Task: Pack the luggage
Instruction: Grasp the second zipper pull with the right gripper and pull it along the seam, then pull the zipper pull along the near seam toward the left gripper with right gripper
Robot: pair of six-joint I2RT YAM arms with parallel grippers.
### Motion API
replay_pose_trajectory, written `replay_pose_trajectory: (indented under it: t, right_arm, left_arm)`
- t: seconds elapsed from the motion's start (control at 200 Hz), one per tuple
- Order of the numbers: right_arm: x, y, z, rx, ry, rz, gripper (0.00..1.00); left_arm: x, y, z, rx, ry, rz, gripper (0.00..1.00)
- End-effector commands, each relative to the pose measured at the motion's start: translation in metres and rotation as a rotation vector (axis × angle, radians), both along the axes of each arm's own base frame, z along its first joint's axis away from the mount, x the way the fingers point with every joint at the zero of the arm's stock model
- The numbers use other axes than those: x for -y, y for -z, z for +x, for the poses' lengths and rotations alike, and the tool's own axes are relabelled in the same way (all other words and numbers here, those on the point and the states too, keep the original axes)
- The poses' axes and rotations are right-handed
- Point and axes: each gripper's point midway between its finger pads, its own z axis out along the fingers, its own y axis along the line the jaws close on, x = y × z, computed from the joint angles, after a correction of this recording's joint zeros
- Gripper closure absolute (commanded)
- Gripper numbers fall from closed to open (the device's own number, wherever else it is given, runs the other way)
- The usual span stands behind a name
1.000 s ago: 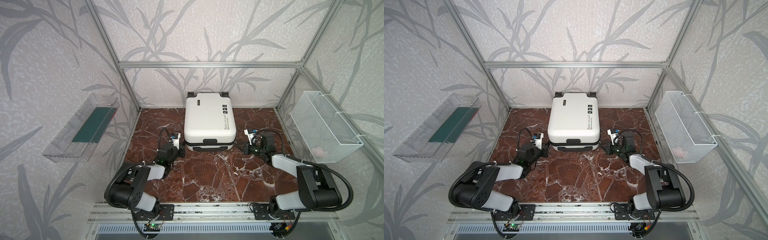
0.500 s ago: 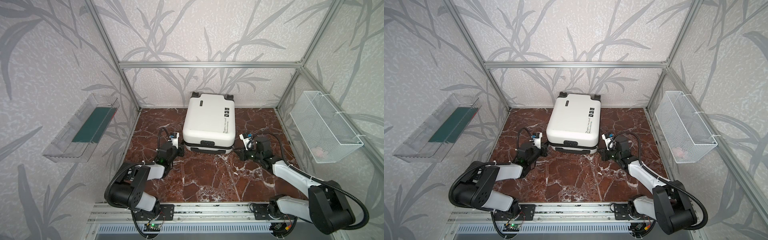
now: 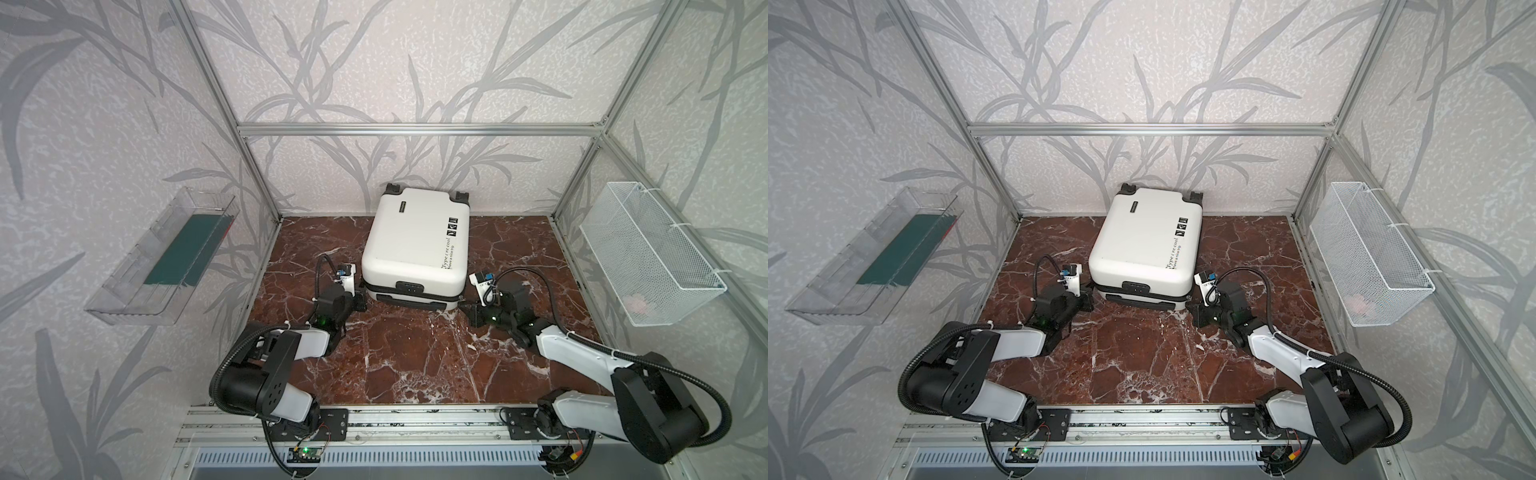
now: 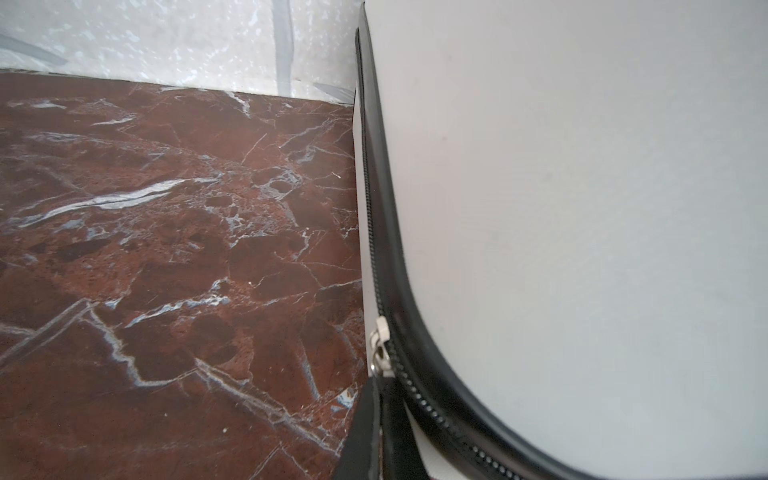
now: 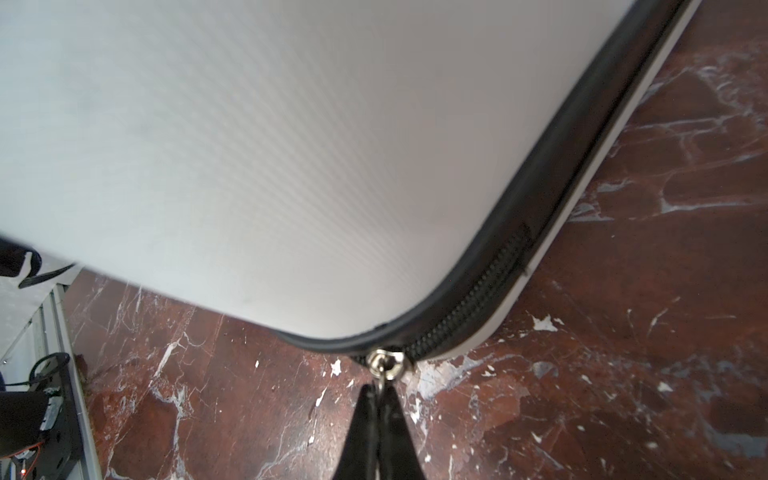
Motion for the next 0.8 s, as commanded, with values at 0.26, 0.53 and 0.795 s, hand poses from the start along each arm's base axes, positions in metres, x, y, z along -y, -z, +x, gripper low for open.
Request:
replay_pose_trajectory:
  t: [0.26, 0.53, 0.795]
  right_arm:
    - [-0.036, -0.01, -0.031, -0.002, -0.162, 0.125, 1.0]
    - [-0.08, -0.017, -0.04, 0.038, -0.233, 0.099, 1.0]
    - [-0.079, -0.02, -0.032, 0.083, -0.151, 0.078, 1.0]
  left_arm:
    - [0.04, -0.031, -0.004, 0.102, 0.168, -0.067, 1.0]
    - [0.045, -0.03, -0.008, 0.101, 0.181, -0.054, 1.0]
    - [0.047, -0.027, -0.012, 0.097, 0.184, -0.051, 1.0]
